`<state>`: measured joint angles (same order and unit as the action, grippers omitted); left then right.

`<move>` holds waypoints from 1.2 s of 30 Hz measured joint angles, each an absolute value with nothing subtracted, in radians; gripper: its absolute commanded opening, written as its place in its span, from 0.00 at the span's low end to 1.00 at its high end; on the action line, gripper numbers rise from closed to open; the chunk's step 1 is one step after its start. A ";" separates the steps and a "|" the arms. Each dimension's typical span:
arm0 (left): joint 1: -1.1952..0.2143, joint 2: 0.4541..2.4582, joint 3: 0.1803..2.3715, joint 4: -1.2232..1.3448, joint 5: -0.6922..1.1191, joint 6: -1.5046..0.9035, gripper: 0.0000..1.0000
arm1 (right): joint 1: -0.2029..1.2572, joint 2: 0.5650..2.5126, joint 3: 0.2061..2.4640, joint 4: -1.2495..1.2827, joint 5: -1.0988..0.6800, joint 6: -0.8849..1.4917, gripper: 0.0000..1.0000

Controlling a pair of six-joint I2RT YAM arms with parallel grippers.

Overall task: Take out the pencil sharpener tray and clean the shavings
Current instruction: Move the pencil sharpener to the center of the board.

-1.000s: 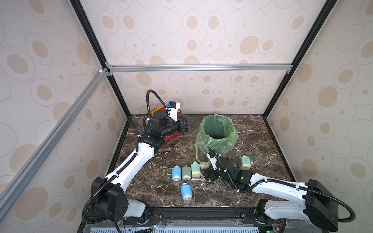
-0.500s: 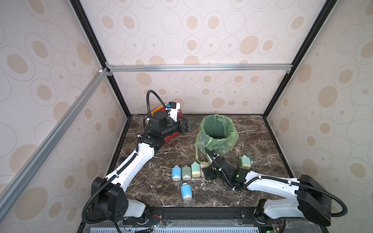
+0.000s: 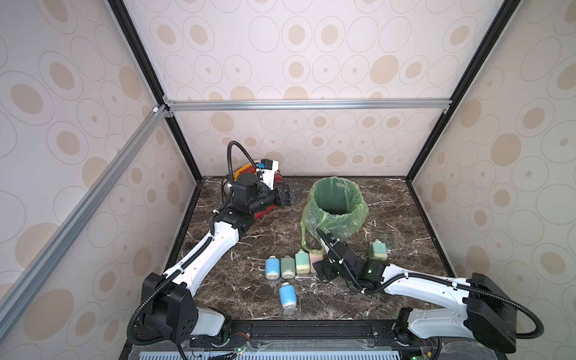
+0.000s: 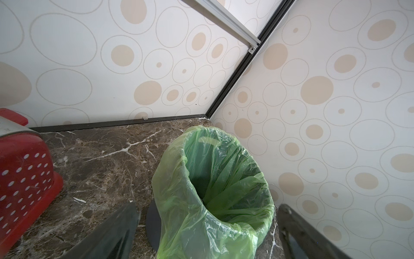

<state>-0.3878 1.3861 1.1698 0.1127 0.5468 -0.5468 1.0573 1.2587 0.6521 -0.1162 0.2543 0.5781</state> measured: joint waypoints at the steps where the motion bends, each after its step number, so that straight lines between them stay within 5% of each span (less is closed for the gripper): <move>1: -0.388 1.386 1.169 0.113 0.547 -0.547 0.99 | 1.057 1.263 0.654 -0.123 0.249 0.580 0.96; 15: -0.388 1.386 1.169 0.119 0.546 -0.546 0.99 | 1.061 1.395 0.736 -0.156 0.218 0.580 0.94; 30: -0.387 1.386 1.165 0.120 0.540 -0.546 0.99 | 1.061 1.328 0.731 -0.220 0.184 0.556 0.57; 34: -0.386 1.386 1.165 0.123 0.542 -0.546 0.99 | 1.062 1.213 0.671 -0.289 0.140 0.522 0.59; 36: -0.386 1.387 1.165 0.130 0.543 -0.547 0.99 | 1.062 1.156 0.643 -0.318 0.113 0.505 0.75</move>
<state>-0.3859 1.3872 1.1648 0.1295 0.5434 -0.5468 1.0618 1.1557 0.6430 -0.3183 0.1127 0.5049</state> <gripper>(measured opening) 0.989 0.650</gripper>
